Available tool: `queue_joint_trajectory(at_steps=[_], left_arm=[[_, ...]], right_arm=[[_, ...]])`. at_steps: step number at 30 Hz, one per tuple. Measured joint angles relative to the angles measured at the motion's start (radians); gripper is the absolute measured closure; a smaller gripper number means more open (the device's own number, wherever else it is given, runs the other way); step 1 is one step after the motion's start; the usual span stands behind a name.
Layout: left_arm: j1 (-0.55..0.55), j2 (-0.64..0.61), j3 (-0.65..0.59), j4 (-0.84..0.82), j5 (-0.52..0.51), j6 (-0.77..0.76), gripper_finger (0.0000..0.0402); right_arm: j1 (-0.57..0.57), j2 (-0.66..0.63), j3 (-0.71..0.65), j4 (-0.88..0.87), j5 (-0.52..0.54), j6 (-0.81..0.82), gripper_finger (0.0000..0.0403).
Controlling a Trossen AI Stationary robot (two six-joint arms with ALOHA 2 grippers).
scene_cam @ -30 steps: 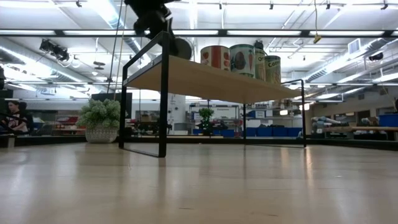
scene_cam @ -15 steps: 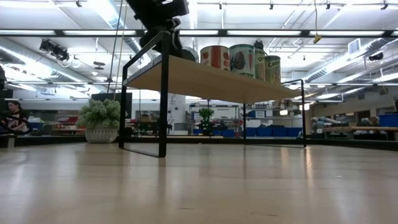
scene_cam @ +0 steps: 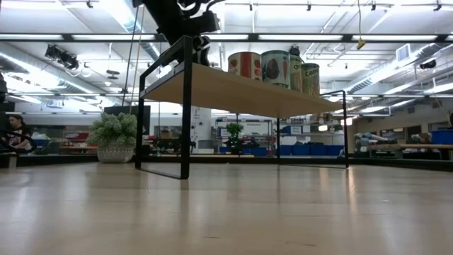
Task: Pick and place cans onto a shelf
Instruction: Put the blue tuna can on the shelf
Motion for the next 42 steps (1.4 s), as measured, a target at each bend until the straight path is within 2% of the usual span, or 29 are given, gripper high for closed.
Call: queue_joint_trajectory(at_steps=[4, 12, 16, 27, 34, 42], left_arm=[[-0.01, 0.0, 0.0, -0.003, -0.001, 0.0, 0.0226], [-0.036, 0.001, 0.0, -0.005, 0.01, -0.01, 0.0143], [-0.045, 0.001, 0.01, -0.054, 0.022, -0.054, 0.0119], [-0.037, 0.001, 0.074, -0.13, 0.144, -0.161, 0.0113], [-0.038, -0.022, 0.075, -0.115, 0.146, -0.183, 0.0114], [0.051, -0.086, 0.076, -0.177, 0.21, -0.237, 0.0135]], right_arm=[[0.0, 0.0, 0.0, 0.0, 0.001, 0.003, 0.0055], [0.0, 0.0, 0.0, 0.002, 0.002, 0.01, 0.0055], [0.0, 0.0, 0.0, 0.002, 0.002, 0.014, 0.0055], [0.0, 0.0, 0.0, 0.002, 0.002, 0.012, 0.0055], [0.0, 0.0, 0.0, 0.002, 0.002, 0.012, 0.0055], [0.0, 0.0, 0.0, 0.006, 0.001, 0.012, 0.0055]])
